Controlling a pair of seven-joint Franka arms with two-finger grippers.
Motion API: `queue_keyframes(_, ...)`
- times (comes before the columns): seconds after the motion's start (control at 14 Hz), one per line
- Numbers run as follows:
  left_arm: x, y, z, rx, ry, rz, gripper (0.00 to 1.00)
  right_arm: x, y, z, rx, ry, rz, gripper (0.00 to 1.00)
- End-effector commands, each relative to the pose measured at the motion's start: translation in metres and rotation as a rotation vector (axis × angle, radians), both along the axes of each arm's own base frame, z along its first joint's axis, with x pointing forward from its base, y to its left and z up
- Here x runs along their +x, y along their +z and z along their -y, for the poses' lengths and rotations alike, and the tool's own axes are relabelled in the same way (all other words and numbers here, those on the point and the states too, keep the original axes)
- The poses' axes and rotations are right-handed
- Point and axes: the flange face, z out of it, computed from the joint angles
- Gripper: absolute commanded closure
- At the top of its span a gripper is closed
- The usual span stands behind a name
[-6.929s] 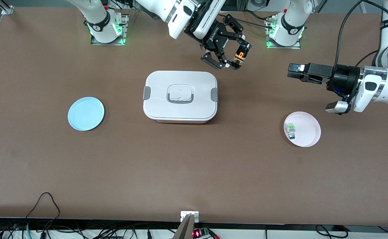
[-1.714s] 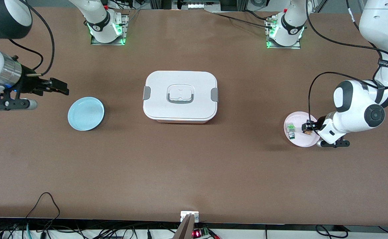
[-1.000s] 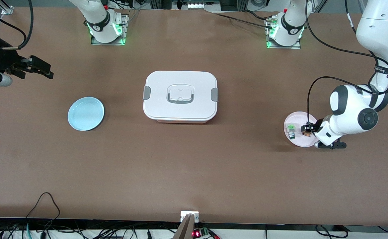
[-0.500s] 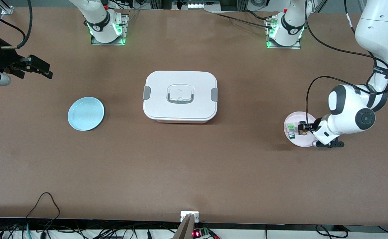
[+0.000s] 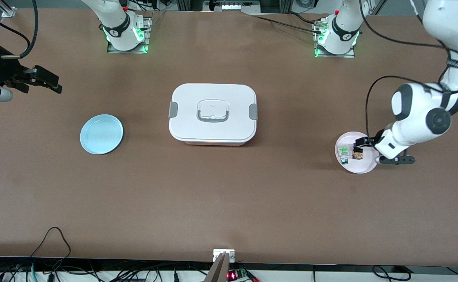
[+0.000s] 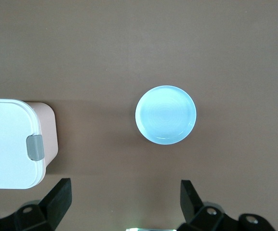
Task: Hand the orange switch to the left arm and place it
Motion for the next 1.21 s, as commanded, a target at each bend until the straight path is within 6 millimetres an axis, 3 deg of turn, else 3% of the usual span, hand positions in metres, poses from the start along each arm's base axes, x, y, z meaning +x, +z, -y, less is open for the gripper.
queue_keyframes(0.0, -0.013, 0.106, 0.030, 0.073, -0.069, 0.102, 0.00, 0.000, 0.004, 0.002, -0.010, -0.014, 0.007, 0.00)
queue_keyframes(0.21, -0.028, 0.192, 0.054, 0.097, -0.093, 0.075, 0.00, 0.001, 0.007, 0.003, -0.010, -0.014, 0.013, 0.00)
queue_keyframes(0.43, -0.033, 0.286, 0.058, 0.068, -0.065, 0.056, 0.00, 0.001, 0.007, 0.004, -0.013, -0.015, 0.014, 0.00)
queue_keyframes(0.57, -0.039, 0.326, 0.056, 0.007, -0.043, 0.050, 0.00, 0.002, 0.006, 0.004, -0.030, 0.003, 0.020, 0.00)
queue_keyframes(0.79, -0.043, 0.335, 0.052, 0.006, -0.038, 0.041, 0.00, 0.002, 0.008, 0.004, -0.093, -0.003, 0.028, 0.00)
queue_keyframes(1.0, -0.041, 0.332, 0.076, 0.007, -0.073, 0.036, 0.00, 0.006, 0.015, 0.004, -0.078, 0.001, 0.045, 0.00)
queue_keyframes(1.14, -0.040, 0.338, 0.075, 0.005, -0.074, 0.050, 0.00, 0.008, 0.021, 0.004, -0.069, -0.004, 0.060, 0.00)
